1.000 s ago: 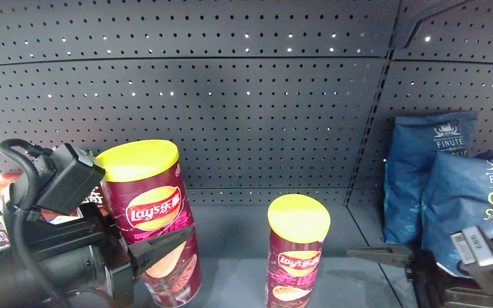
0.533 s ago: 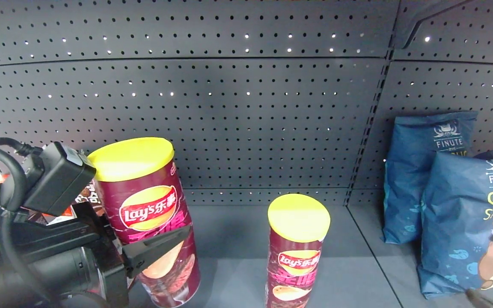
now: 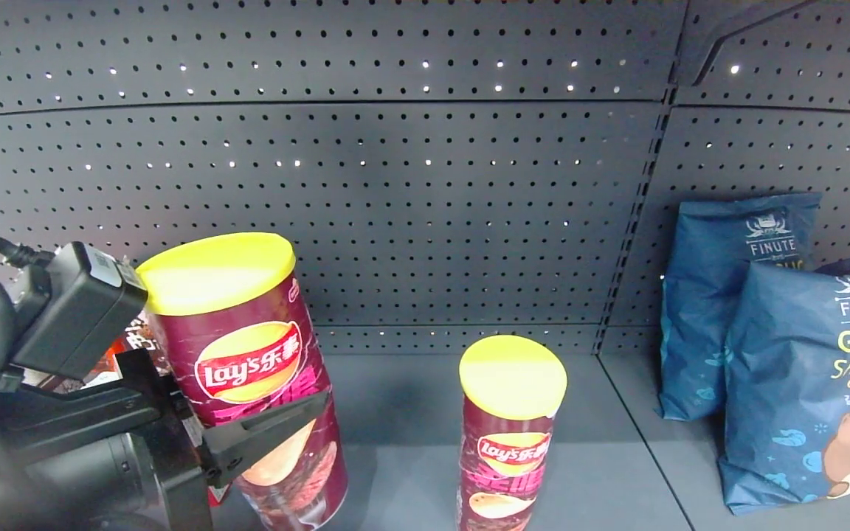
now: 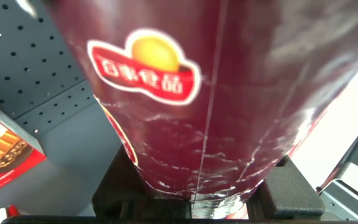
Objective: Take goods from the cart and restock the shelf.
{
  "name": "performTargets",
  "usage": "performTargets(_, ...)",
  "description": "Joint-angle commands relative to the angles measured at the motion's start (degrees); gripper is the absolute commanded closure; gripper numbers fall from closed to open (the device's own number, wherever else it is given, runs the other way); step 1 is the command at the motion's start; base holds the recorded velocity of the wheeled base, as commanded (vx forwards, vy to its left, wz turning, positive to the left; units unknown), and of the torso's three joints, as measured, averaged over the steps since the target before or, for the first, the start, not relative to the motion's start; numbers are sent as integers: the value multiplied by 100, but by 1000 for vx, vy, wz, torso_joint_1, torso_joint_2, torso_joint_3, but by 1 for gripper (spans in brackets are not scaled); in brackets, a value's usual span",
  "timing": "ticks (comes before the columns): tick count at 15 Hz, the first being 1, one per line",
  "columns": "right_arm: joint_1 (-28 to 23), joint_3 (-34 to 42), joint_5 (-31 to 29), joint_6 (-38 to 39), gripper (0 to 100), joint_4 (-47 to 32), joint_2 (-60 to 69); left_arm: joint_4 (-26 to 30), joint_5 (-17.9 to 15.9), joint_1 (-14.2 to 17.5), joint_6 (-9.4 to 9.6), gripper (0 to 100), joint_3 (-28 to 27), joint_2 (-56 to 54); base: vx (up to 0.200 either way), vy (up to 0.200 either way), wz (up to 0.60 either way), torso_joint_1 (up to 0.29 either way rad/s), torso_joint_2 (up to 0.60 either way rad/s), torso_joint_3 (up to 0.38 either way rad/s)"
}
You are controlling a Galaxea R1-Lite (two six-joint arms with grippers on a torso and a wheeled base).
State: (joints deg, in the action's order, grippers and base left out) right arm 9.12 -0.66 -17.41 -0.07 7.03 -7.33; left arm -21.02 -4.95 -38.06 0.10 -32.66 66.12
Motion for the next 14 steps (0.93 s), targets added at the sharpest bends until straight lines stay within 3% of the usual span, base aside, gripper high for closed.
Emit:
performTargets(1,-51,39,-105,-63,0,-501,232,10,3,35,-1,100,5,-73,0,0,0,0,0,0)
performTargets(4,-42,66,124,-186,0,-378,232,10,55,44,-1,100,75,-161,0,0,0,0,0,0)
performTargets(6,-42,66,1556,-195,0,-369,232,10,55,44,8,100,93,-187,0,0,0,0,0,0)
performTargets(8,-42,66,2286,-248,0,-651,232,10,47,44,8,100,93,-187,0,0,0,0,0,0)
performTargets(14,-7,66,2145,-28,0,-721,240,10,108,123,-1,100,172,-302,0,0,0,0,0,0)
